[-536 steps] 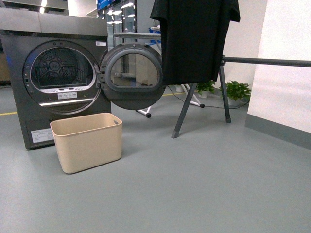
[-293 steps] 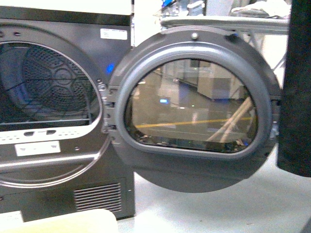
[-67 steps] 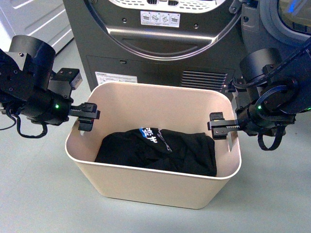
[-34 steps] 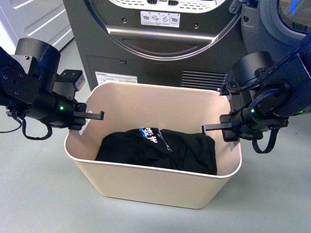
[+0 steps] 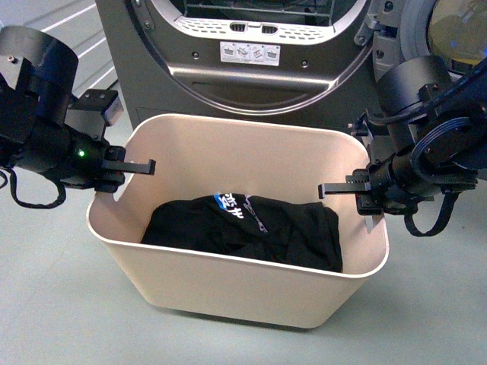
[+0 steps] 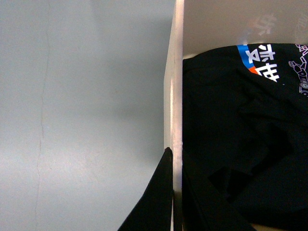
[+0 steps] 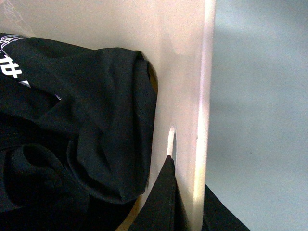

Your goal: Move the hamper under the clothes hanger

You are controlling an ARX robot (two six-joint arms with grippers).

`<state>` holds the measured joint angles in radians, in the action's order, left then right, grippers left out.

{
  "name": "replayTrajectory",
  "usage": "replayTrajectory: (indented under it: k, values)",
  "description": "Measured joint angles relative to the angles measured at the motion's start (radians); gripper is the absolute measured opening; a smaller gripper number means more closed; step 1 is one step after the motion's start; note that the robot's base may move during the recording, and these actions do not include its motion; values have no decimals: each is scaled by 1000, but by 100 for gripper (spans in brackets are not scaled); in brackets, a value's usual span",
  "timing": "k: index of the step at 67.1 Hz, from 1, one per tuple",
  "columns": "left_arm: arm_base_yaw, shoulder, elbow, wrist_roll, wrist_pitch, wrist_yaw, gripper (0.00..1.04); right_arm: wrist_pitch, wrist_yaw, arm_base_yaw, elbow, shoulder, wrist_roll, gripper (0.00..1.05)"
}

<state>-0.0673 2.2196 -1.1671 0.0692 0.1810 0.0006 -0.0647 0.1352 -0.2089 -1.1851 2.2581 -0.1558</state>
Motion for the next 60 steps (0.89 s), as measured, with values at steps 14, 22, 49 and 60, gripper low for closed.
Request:
replayTrajectory:
  k: [14,22,49,60]
  values:
    - [-1,-119,50,-1,-14,-7,4,-18,-21,-8,96,-136,5,3]
    - [-1,-121,51,-1,-12,-11,4,-20,-21,-12,100,-140,5,3]
    - [19,-121,58,-1,-12,-25,4,-21,-44,-36,102,-140,4,3]
    - [6,-121,58,-1,-12,-13,4,-22,-27,-21,102,-140,5,3]
